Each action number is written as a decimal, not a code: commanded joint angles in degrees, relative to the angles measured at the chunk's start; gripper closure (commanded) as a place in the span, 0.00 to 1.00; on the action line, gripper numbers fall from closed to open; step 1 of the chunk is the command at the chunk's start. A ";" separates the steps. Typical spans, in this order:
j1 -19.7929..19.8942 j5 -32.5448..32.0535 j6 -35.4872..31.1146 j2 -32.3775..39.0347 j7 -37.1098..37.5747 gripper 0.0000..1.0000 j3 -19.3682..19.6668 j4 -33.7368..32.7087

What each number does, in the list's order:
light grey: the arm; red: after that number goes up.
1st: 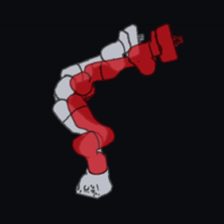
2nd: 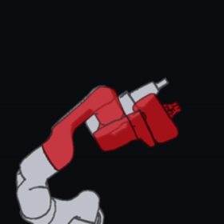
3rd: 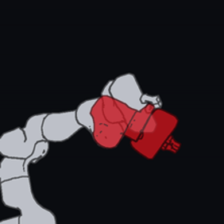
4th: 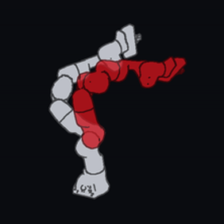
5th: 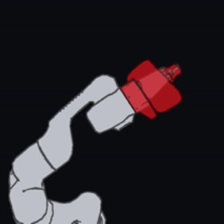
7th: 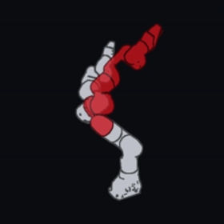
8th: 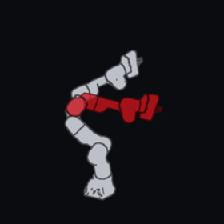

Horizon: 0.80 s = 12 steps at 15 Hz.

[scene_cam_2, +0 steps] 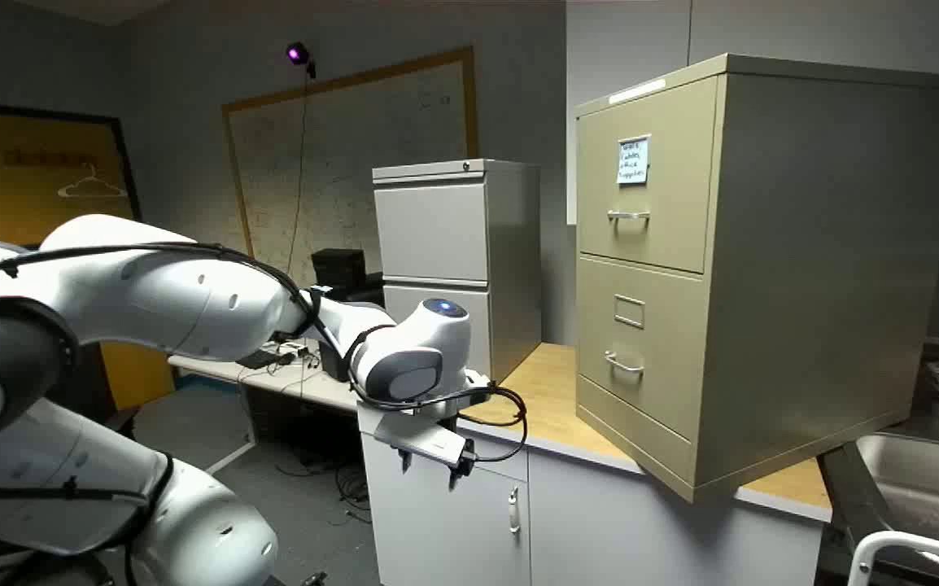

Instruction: Open the bottom drawer of the file cabinet to the right

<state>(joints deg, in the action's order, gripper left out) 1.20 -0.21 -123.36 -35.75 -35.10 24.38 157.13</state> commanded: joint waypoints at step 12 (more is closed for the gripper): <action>2.07 1.20 -1.56 0.55 -1.33 0.00 -0.93 0.30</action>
<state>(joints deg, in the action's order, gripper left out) 1.32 -0.01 -123.38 -35.73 -35.10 24.32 157.15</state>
